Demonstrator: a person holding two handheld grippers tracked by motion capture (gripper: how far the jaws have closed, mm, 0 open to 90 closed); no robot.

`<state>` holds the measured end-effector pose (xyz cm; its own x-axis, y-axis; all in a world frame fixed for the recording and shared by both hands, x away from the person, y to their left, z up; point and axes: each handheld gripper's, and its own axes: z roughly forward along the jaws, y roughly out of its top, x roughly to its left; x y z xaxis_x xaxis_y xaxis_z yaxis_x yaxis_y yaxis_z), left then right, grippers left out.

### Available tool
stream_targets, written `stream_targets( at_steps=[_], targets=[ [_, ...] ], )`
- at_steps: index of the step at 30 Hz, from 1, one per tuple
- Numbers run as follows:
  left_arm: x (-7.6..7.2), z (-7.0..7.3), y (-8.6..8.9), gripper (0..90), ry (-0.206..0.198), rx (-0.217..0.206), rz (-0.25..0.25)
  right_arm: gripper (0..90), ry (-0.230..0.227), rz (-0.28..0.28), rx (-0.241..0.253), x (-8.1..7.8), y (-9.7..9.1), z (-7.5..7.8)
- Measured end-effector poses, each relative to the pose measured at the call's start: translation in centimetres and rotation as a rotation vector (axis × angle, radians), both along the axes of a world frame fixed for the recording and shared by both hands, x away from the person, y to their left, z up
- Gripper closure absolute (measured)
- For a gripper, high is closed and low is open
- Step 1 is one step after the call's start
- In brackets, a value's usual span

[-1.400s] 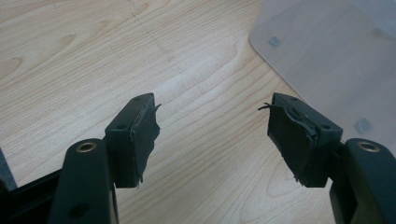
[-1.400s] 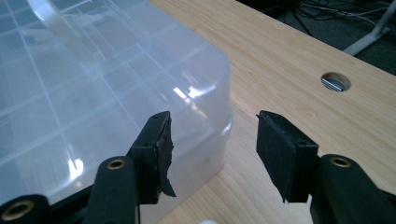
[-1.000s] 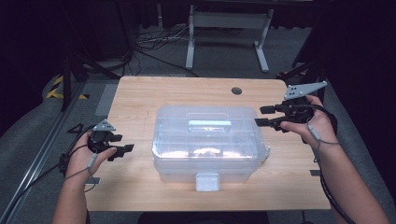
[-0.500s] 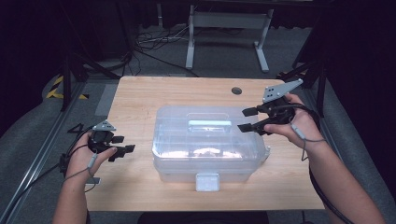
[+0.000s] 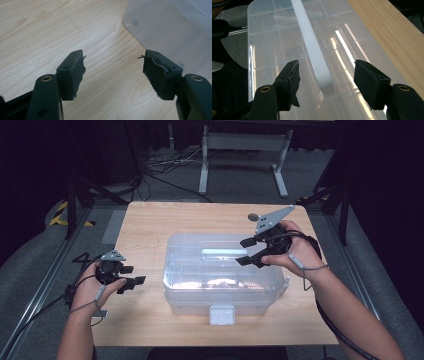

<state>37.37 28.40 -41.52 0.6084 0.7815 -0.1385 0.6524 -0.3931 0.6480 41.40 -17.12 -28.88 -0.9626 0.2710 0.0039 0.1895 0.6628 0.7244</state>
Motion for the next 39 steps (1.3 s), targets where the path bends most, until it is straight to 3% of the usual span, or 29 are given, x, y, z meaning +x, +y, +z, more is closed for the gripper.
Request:
stream_targets(
  at_steps=[2, 4, 6, 8, 13, 18, 22, 25, 29, 39],
  targets=[
    [0.0, 0.0, 0.0, 33.4, -0.001, -0.006, 0.008, 38.8, 0.002, 0.007, -0.007, 0.2, 0.5, -0.2],
    [0.0, -0.1, 0.0, 35.1, 0.045, -0.039, 0.037, 40.0, 0.004, 0.008, -0.017, 0.3, 0.8, -0.4],
    [0.1, -0.2, 0.1, 35.0, 0.034, -0.037, 0.045, 43.4, -0.010, 0.025, -0.060, 0.4, 1.2, -0.6],
    [0.1, -0.3, 0.0, 34.6, 0.040, -0.047, 0.054, 47.2, -0.013, 0.025, -0.070, 0.4, 1.4, -0.7],
    [0.1, -0.4, -0.1, 32.9, 0.012, -0.006, 0.036, 56.9, -0.040, 0.052, -0.116, 0.3, 2.1, -0.6],
    [0.0, 0.1, -0.3, 34.9, -0.011, -0.009, 0.031, 67.1, -0.078, 0.063, -0.163, 0.1, 2.6, -0.5],
    [-0.2, 0.4, -0.5, 36.2, -0.024, -0.023, 0.027, 76.0, -0.082, 0.070, -0.183, -0.2, 2.9, -0.3],
    [-0.2, 0.6, -0.6, 37.0, -0.033, -0.022, 0.023, 76.5, -0.110, 0.064, -0.205, -0.4, 3.1, -0.1],
    [-0.3, 0.6, -0.8, 35.6, -0.040, -0.004, 0.005, 76.5, -0.105, 0.055, -0.207, -0.3, 3.1, 0.1],
    [-0.6, 1.5, -1.0, 40.3, -0.065, -0.051, -0.003, 76.2, -0.084, 0.048, -0.219, 0.4, 3.2, 0.8]
  ],
)
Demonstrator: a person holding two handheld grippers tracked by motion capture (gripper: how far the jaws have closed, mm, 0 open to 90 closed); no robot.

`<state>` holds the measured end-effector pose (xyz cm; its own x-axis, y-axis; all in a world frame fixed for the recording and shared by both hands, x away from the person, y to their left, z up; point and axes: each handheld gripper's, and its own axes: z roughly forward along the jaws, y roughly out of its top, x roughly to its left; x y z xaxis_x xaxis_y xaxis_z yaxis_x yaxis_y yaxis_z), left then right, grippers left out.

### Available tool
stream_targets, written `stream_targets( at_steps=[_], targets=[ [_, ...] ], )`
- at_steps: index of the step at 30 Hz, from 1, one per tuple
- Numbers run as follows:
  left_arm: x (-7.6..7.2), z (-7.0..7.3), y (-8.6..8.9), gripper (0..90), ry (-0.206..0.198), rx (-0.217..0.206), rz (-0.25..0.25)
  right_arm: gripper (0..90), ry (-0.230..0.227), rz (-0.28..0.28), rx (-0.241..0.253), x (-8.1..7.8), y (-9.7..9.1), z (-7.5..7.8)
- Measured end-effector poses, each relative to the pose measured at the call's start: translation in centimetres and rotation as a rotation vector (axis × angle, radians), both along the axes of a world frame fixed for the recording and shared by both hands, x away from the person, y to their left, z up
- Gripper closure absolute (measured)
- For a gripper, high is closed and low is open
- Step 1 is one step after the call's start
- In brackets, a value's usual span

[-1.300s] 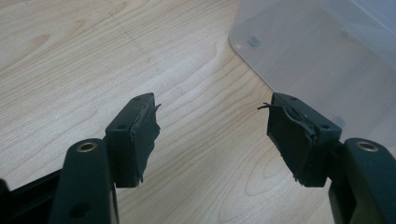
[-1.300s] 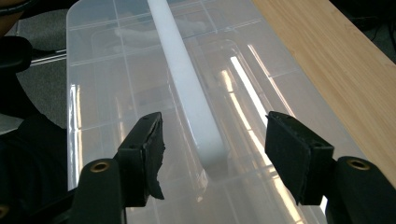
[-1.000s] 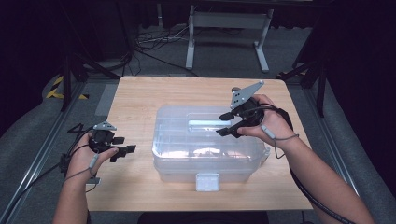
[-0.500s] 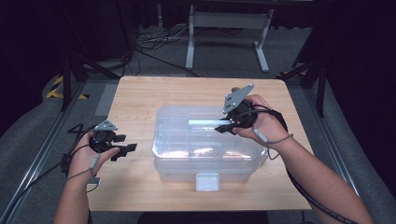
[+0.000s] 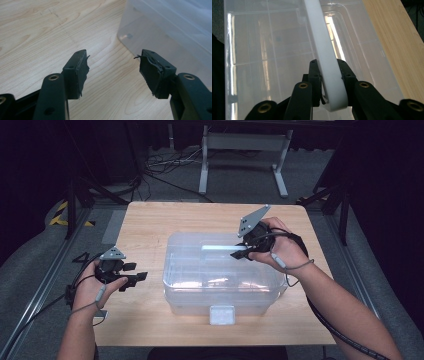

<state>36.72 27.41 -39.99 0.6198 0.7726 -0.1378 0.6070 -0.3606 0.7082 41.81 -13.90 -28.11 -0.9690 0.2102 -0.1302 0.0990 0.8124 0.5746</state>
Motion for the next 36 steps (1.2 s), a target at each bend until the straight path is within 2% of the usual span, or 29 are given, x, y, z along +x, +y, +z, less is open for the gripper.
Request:
stream_targets(
  at_steps=[4, 14, 18, 23, 28, 36],
  targets=[
    [-0.1, 0.4, -0.2, 41.3, -0.027, 0.004, -0.007, 75.7, 0.011, -0.008, 0.018, 0.7, -0.1, 0.5],
    [-0.6, 1.4, -0.4, 41.6, -0.059, -0.013, -0.011, 74.5, 0.018, -0.031, 0.027, 2.1, -0.1, 1.3],
    [-0.6, 1.5, -0.4, 40.8, -0.061, -0.009, -0.016, 74.2, 0.017, -0.034, 0.029, 2.3, -0.1, 1.5],
    [-0.7, 1.6, -0.4, 40.8, -0.069, -0.013, -0.017, 73.4, 0.025, -0.052, 0.045, 3.5, -0.1, 1.9],
    [-0.8, 1.7, -0.4, 40.8, -0.067, -0.044, -0.024, 73.0, 0.046, -0.066, 0.051, 4.6, -0.2, 2.3],
    [-1.0, 2.2, -0.6, 40.9, -0.084, -0.046, -0.032, 72.4, 0.058, -0.089, 0.054, 5.9, -0.1, 2.6]
  ],
)
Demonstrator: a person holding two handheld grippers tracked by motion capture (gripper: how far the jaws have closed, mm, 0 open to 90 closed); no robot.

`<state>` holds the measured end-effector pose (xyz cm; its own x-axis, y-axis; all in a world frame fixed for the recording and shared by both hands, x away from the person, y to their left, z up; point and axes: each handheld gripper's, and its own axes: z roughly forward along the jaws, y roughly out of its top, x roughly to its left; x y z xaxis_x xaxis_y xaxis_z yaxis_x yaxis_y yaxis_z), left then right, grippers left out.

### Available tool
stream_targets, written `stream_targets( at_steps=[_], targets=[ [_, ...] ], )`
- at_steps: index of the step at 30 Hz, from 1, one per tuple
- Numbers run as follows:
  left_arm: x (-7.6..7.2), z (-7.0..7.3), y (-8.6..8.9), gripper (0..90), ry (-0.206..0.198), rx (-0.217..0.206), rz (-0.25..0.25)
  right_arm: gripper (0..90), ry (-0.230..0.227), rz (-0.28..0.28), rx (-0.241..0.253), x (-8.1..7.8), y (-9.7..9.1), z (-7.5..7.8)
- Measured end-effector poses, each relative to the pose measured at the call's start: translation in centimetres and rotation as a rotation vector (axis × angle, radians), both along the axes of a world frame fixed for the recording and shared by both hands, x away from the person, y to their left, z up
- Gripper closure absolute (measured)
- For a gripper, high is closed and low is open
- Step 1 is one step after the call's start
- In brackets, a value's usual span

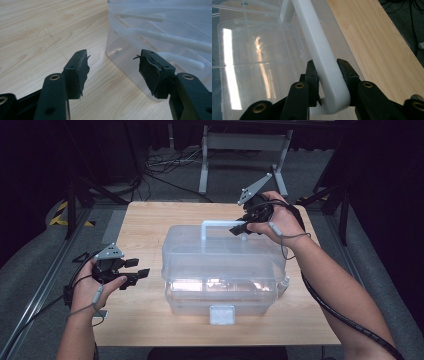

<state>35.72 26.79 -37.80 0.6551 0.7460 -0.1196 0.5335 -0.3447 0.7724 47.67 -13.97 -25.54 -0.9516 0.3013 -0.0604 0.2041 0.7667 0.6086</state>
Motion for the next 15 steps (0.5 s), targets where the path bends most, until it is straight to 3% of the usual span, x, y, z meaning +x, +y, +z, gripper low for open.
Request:
stream_targets(
  at_steps=[15],
  targets=[
    [-0.1, 0.3, -0.1, 40.9, -0.009, -0.013, -0.017, 71.5, 0.019, -0.040, 0.006, 2.5, 0.2, 0.2]
  ],
)
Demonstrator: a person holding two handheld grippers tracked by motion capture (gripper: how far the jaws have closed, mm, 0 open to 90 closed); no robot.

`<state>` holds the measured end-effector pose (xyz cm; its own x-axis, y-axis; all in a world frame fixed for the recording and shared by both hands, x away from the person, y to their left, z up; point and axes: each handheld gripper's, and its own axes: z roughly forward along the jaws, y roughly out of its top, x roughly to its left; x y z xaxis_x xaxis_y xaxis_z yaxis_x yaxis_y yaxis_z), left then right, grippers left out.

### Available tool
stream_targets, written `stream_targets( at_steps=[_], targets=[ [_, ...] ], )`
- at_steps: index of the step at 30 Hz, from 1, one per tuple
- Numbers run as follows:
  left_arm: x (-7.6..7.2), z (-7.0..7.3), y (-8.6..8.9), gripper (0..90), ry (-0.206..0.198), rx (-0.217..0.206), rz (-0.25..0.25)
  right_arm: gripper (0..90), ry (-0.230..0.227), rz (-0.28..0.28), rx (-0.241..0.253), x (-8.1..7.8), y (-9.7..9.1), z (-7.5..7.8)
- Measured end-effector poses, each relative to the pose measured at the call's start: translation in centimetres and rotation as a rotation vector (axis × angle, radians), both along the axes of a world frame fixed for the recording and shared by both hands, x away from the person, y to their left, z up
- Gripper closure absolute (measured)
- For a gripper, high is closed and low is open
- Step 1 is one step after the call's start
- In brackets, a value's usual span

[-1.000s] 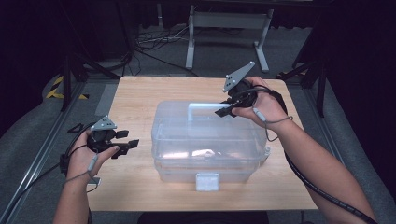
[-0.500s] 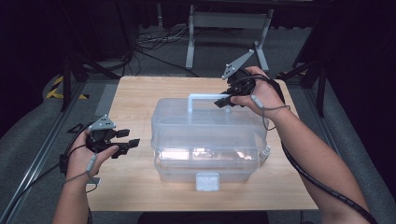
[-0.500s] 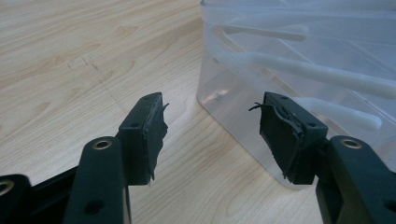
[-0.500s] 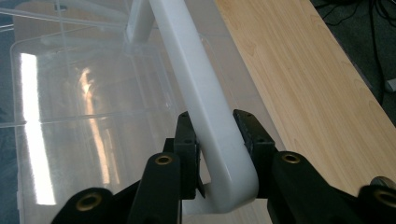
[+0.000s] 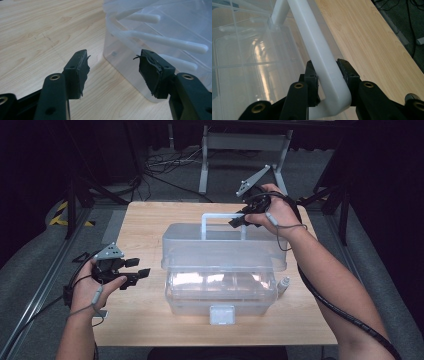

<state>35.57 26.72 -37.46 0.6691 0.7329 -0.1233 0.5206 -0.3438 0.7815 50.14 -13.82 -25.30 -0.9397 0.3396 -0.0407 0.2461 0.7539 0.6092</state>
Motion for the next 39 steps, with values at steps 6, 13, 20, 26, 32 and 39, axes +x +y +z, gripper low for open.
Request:
stream_targets(
  at_steps=[6, 13, 20, 26, 32, 39],
  targets=[
    [-0.2, 0.2, -0.2, 41.5, -0.004, -0.004, -0.003, 71.3, 0.011, -0.008, 0.004, 0.7, 0.0, 0.0],
    [-0.6, 0.9, -0.8, 46.7, -0.026, -0.007, -0.024, 71.1, 0.027, -0.018, 0.009, 1.3, 0.0, 0.0],
    [-1.0, 1.7, -1.8, 74.1, -0.050, 0.027, -0.087, 71.0, 0.035, -0.021, 0.007, 1.5, 0.0, 0.0],
    [-1.5, 2.5, -3.1, 89.8, -0.069, -0.012, -0.180, 71.0, 0.034, -0.023, 0.003, 1.5, 0.1, 0.1],
    [-1.6, 2.8, -5.3, 89.9, -0.087, -0.059, -0.251, 70.9, 0.036, -0.025, 0.002, 1.5, 0.1, 0.1],
    [-1.3, 2.9, -6.4, 89.9, -0.133, -0.112, -0.235, 70.9, 0.037, -0.029, 0.004, 1.4, 0.1, 0.1]
  ],
)
